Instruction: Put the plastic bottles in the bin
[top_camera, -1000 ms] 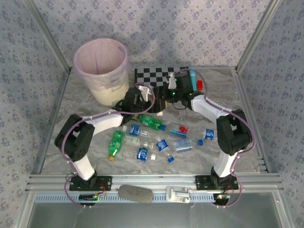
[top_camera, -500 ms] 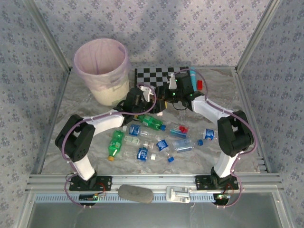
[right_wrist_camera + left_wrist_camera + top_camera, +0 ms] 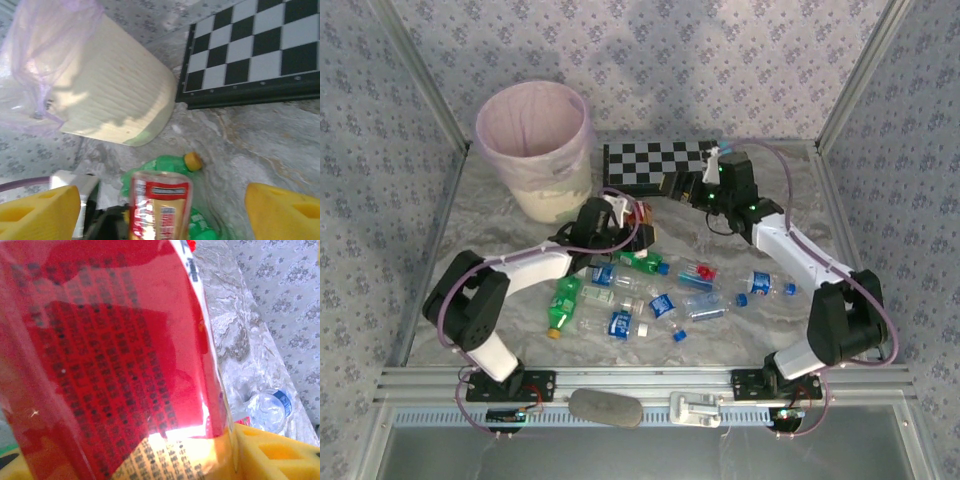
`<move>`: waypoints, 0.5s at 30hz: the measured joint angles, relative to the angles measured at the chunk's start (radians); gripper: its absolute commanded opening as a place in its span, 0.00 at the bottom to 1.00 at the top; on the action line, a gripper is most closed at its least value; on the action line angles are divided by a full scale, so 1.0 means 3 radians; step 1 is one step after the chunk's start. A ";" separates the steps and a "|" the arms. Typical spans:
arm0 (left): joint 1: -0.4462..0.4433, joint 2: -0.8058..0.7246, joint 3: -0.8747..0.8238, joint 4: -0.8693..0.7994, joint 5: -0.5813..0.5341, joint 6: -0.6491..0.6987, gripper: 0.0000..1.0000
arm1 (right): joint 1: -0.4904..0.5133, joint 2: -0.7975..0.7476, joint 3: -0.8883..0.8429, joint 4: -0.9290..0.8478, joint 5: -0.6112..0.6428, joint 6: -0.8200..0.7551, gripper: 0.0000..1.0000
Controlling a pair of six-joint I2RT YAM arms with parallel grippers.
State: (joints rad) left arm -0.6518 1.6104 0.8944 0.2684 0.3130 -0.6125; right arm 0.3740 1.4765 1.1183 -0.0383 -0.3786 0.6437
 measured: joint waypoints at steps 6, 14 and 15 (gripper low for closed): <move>0.0034 -0.0507 0.0050 -0.0406 -0.0183 0.0305 0.51 | 0.0004 -0.0220 -0.0357 -0.0211 0.0350 -0.0008 1.00; 0.0216 -0.0936 0.0802 -0.1137 -0.0547 0.0875 0.52 | 0.0036 -0.0384 -0.0544 -0.0441 0.0682 -0.0015 1.00; 0.0258 -0.0956 0.0894 -0.1202 -0.0573 0.0931 0.52 | 0.0043 -0.0393 -0.0551 -0.0441 0.0707 -0.0019 1.00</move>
State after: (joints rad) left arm -0.5743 1.3235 1.1625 -0.0921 0.1410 -0.3332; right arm 0.3870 1.3586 0.9531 -0.1707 -0.1665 0.6380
